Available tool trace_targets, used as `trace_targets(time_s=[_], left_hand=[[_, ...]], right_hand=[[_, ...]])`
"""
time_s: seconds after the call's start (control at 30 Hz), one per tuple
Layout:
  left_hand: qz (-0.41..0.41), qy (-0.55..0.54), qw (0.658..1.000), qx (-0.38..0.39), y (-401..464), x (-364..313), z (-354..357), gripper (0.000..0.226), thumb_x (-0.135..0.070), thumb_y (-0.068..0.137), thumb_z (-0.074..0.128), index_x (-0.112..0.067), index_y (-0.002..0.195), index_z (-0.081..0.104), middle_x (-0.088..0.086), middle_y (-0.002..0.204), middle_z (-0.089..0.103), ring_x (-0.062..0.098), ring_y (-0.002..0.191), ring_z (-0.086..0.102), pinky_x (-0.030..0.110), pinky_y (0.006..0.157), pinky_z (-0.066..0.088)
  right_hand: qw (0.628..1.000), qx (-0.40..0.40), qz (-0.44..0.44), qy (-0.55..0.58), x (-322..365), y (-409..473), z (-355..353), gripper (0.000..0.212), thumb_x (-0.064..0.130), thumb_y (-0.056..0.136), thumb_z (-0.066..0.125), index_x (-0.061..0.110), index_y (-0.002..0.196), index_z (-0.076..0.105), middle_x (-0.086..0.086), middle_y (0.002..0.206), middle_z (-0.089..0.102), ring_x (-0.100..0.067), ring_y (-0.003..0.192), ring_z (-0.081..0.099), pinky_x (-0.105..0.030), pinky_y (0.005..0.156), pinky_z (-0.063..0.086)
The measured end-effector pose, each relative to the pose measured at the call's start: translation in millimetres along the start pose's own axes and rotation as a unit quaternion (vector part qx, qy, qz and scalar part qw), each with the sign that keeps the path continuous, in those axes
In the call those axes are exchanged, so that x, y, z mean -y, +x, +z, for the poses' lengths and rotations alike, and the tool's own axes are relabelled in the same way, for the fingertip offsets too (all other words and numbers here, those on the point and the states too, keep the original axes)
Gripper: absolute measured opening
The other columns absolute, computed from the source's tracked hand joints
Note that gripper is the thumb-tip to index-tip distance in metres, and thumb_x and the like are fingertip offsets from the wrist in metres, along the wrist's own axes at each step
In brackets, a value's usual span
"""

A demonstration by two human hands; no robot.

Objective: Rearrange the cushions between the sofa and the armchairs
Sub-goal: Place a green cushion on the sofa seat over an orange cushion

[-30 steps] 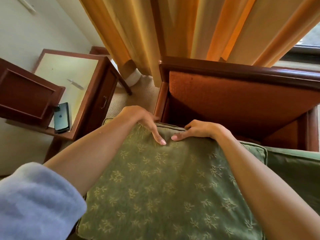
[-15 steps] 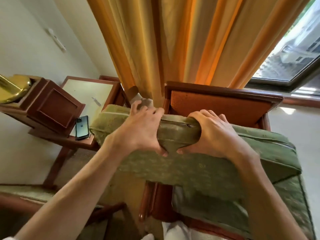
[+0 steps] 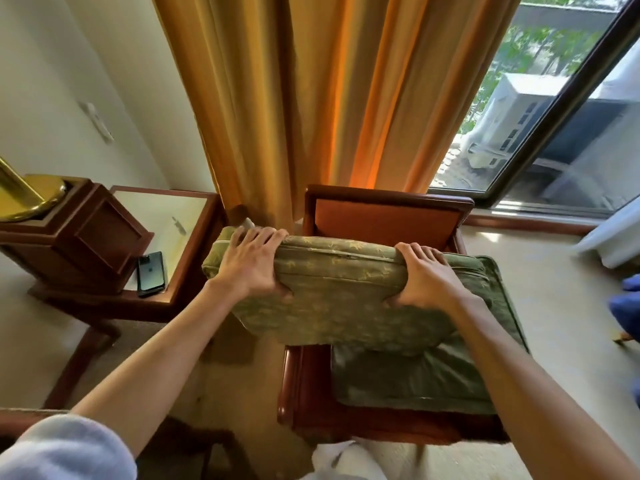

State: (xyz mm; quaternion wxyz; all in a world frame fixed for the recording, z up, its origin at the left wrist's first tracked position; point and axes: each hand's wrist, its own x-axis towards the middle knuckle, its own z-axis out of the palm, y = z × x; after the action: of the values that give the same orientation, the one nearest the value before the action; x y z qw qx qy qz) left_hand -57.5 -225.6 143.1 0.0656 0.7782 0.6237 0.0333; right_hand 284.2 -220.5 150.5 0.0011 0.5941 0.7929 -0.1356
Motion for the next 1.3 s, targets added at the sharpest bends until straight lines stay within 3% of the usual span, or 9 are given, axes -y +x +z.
trace_targets(time_s=[0.2, 0.53, 0.73, 0.87, 1.1, 1.3], left_hand=[[-0.045, 0.000, 0.999, -0.016, -3.8, -12.1, 8.5, 0.129, -0.076, 0.044, 0.083, -0.023, 0.150, 0.031, 0.000, 0.146, 0.043, 0.024, 0.140, 0.033, 0.049, 0.123, 0.006], [-0.145, -0.027, 0.988, -0.044, -47.8, -41.5, 22.5, 0.104, -0.059, 0.051, 0.090, -0.019, 0.135, 0.044, 0.003, 0.131, 0.049, 0.027, 0.128, 0.040, 0.050, 0.120, 0.013], [-0.258, -0.054, 0.963, -0.060, -126.3, -74.0, 17.4, 0.087, -0.028, 0.059, 0.086, -0.020, 0.135, 0.045, 0.001, 0.126, 0.047, 0.028, 0.126, 0.039, 0.046, 0.116, 0.017], [-0.323, -0.058, 0.942, -0.070, -188.0, -79.5, 4.8, 0.081, -0.026, 0.062, 0.084, -0.022, 0.133, 0.045, -0.001, 0.128, 0.046, 0.027, 0.127, 0.037, 0.049, 0.115, 0.018], [-0.450, -0.027, 0.886, -0.110, -338.0, -78.9, -19.5, 0.101, -0.059, 0.049, 0.092, -0.023, 0.133, 0.050, -0.004, 0.128, 0.051, 0.025, 0.125, 0.041, 0.050, 0.109, 0.024], [-0.581, 0.012, 0.803, -0.134, -525.2, -75.4, -20.4, 0.106, -0.065, 0.035, 0.092, -0.024, 0.125, 0.054, -0.004, 0.118, 0.054, 0.025, 0.118, 0.046, 0.050, 0.105, 0.030]], right_hand=[[1.000, -0.015, -0.004, -0.004, -4.4, 9.1, 10.2, 0.109, 0.064, 0.048, 0.083, 0.021, 0.136, 0.036, 0.001, 0.132, 0.046, -0.022, 0.125, 0.039, -0.042, 0.114, 0.022], [0.994, -0.031, -0.095, 0.041, -21.6, 11.3, 20.5, 0.086, 0.057, 0.052, 0.087, 0.023, 0.120, 0.047, 0.006, 0.117, 0.049, -0.019, 0.112, 0.043, -0.042, 0.104, 0.028], [0.976, -0.035, -0.213, 0.032, 3.4, -7.8, 10.9, 0.072, 0.058, 0.054, 0.078, 0.023, 0.110, 0.050, 0.006, 0.108, 0.051, -0.020, 0.105, 0.044, -0.042, 0.097, 0.029], [0.954, -0.029, -0.299, 0.022, 43.6, -16.9, -6.6, 0.069, 0.063, 0.052, 0.071, 0.025, 0.105, 0.049, 0.007, 0.102, 0.050, -0.019, 0.102, 0.044, -0.042, 0.096, 0.029], [0.896, 0.039, -0.440, 0.039, 157.1, -48.5, 10.1, 0.078, 0.067, 0.047, 0.073, 0.025, 0.109, 0.051, 0.010, 0.104, 0.049, -0.015, 0.103, 0.043, -0.040, 0.097, 0.027], [0.822, 0.068, -0.565, 0.017, 308.7, -128.6, 73.1, 0.086, 0.073, 0.044, 0.070, 0.024, 0.112, 0.051, 0.010, 0.106, 0.047, -0.018, 0.105, 0.042, -0.039, 0.089, 0.022]])
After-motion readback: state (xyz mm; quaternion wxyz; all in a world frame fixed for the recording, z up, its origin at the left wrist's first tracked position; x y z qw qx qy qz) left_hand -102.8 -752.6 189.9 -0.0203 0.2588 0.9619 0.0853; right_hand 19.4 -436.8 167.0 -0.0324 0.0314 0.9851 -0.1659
